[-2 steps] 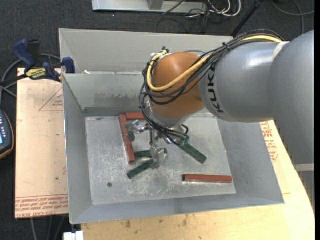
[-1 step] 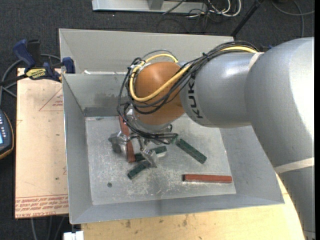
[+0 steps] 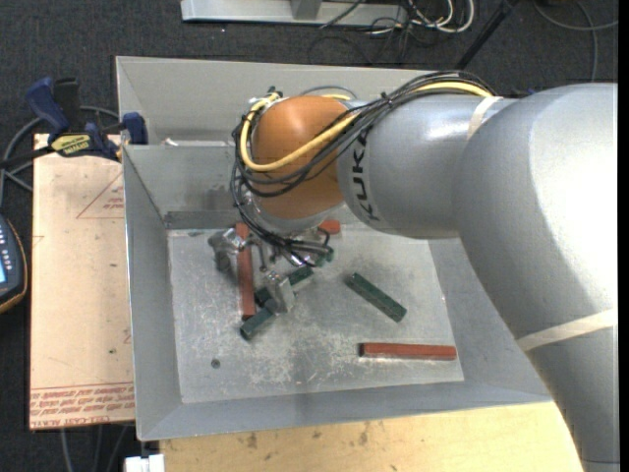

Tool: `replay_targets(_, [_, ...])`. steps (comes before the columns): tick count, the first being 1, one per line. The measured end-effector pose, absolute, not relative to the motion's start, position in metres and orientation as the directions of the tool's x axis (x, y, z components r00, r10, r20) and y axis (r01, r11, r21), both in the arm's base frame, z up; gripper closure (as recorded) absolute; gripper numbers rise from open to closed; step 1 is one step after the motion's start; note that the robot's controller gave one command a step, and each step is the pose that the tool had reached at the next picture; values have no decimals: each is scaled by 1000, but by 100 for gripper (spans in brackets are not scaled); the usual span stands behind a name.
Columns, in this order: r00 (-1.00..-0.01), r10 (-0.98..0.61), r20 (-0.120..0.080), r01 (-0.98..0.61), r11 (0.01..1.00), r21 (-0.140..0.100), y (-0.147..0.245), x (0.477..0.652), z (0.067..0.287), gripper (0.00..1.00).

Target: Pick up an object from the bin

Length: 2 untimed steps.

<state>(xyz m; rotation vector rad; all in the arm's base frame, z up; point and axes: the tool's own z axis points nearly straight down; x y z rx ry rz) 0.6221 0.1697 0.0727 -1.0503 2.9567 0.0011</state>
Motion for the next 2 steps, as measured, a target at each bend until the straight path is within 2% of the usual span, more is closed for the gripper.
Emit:
replay_targets(1, [-777, -629, -4, -629, 777, 0, 170, 624, 77, 100])
replay_targets(2, [-779, -627, -8, -627, 779, -1, 171, 625, 84, 100])
